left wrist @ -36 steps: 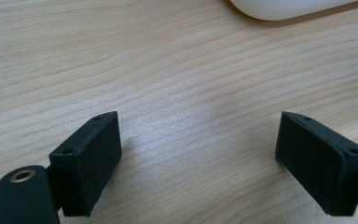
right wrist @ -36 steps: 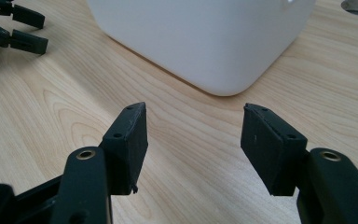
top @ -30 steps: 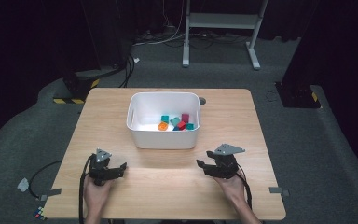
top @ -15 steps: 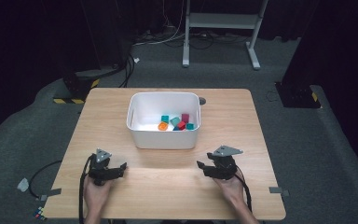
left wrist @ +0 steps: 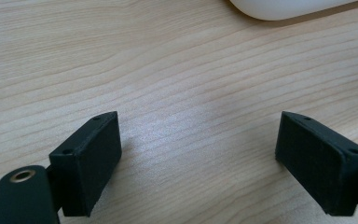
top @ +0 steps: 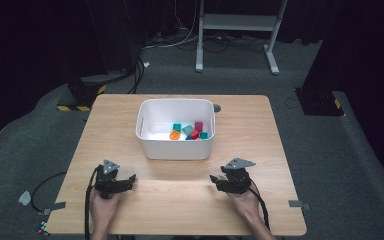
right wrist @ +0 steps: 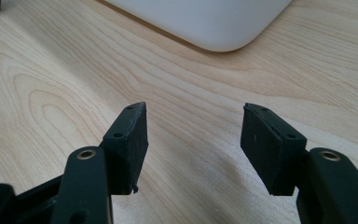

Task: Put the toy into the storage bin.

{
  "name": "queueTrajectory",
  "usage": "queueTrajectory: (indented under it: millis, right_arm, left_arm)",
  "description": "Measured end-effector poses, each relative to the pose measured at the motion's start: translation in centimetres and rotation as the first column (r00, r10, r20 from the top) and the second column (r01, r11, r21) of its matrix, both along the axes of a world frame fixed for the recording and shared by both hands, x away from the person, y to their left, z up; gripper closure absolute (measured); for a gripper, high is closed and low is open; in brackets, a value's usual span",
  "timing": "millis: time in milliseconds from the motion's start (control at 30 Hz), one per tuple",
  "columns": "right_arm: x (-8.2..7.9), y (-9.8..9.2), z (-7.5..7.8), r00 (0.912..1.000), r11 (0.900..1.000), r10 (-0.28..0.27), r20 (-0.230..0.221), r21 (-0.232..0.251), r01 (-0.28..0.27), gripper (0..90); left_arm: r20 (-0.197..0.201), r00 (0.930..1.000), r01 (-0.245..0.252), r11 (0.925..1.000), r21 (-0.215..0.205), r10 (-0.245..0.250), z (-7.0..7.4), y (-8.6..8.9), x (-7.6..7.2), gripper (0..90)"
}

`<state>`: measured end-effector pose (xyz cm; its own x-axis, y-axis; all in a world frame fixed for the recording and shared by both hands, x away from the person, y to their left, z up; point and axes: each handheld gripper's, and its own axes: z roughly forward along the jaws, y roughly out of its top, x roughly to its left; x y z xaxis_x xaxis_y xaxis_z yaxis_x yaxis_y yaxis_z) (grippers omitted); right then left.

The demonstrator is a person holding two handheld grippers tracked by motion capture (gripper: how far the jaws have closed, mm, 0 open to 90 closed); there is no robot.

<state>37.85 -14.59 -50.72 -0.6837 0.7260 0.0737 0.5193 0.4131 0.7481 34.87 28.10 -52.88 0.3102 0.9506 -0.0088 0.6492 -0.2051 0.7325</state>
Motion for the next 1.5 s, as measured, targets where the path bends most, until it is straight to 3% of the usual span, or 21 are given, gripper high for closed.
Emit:
queueTrajectory:
  millis: [500, 667, 767, 967, 1500]
  right_arm:
    - [0.4, 0.5, -1.3, 0.9998, 0.998, -0.018, 0.0, -0.062, 0.018, 41.0]
    - [0.3, 0.5, -1.5, 0.9997, 0.997, -0.022, 0.014, -0.068, 0.023, 41.1]
    - [-0.1, 0.7, -1.7, 0.998, 0.995, -0.033, 0.053, -0.096, 0.038, 39.3]
    - [0.1, 0.6, -1.7, 0.9977, 0.994, -0.057, 0.036, -0.089, 0.06, 34.6]
    - [0.1, 0.7, -1.7, 0.9982, 0.994, -0.05, 0.032, -0.092, 0.053, 30.6]
  left_arm:
    - [0.0, 1.0, 0.0, 1.0, 0.0, 0.0, 0.0, 0.0, 0.0, 14.4]
    - [0.0, 1.0, 0.0, 1.0, 0.0, 0.0, 0.0, 0.0, 0.0, 14.4]
    - [0.0, 1.0, 0.0, 1.0, 0.0, 0.0, 0.0, 0.0, 0.0, 14.4]
    - [-0.001, 1.0, -0.003, 1.0, 0.0, 0.003, 0.0, 0.0, 0.0, 14.5]
    - [-0.001, 1.0, -0.002, 1.0, -0.001, 0.002, 0.0, 0.0, -0.1, 14.5]
